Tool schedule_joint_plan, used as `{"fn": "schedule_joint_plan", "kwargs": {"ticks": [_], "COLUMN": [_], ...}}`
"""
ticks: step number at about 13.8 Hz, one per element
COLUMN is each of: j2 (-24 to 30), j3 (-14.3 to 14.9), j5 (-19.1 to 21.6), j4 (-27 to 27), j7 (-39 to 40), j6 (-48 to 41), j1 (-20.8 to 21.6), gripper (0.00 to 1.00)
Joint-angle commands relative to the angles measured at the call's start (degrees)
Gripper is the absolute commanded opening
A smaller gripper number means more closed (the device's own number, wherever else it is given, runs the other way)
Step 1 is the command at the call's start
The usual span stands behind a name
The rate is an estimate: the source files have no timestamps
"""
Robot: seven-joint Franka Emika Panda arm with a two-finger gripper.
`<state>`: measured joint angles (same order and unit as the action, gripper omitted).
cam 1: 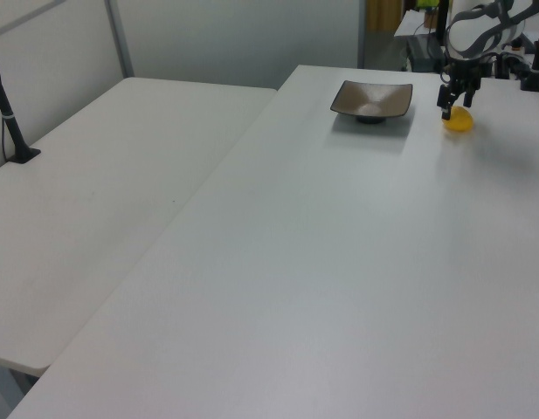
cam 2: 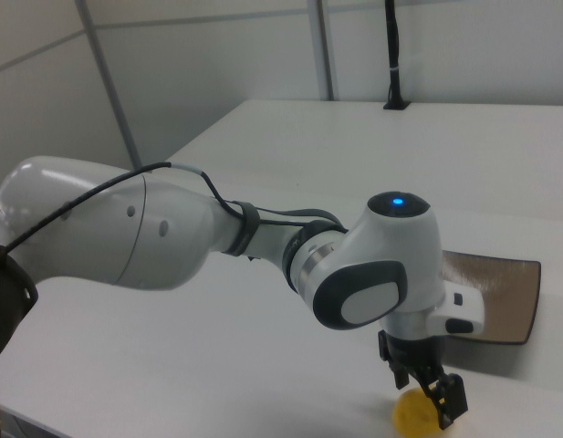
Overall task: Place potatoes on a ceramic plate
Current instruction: 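Close the gripper on the yellow potato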
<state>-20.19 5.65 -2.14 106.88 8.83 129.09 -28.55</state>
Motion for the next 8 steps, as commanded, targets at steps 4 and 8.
{"fn": "schedule_joint_plan", "kwargs": {"ticks": [4, 8], "j2": [-1.3, -0.8], "j3": [-0.5, -0.5], "j5": [0.6, 0.6], "j4": [0.7, -0.1], "j7": [0.5, 1.1], "j6": [1.3, 0.6], "j1": [-0.4, -0.4], "gripper": [0.6, 0.45]}}
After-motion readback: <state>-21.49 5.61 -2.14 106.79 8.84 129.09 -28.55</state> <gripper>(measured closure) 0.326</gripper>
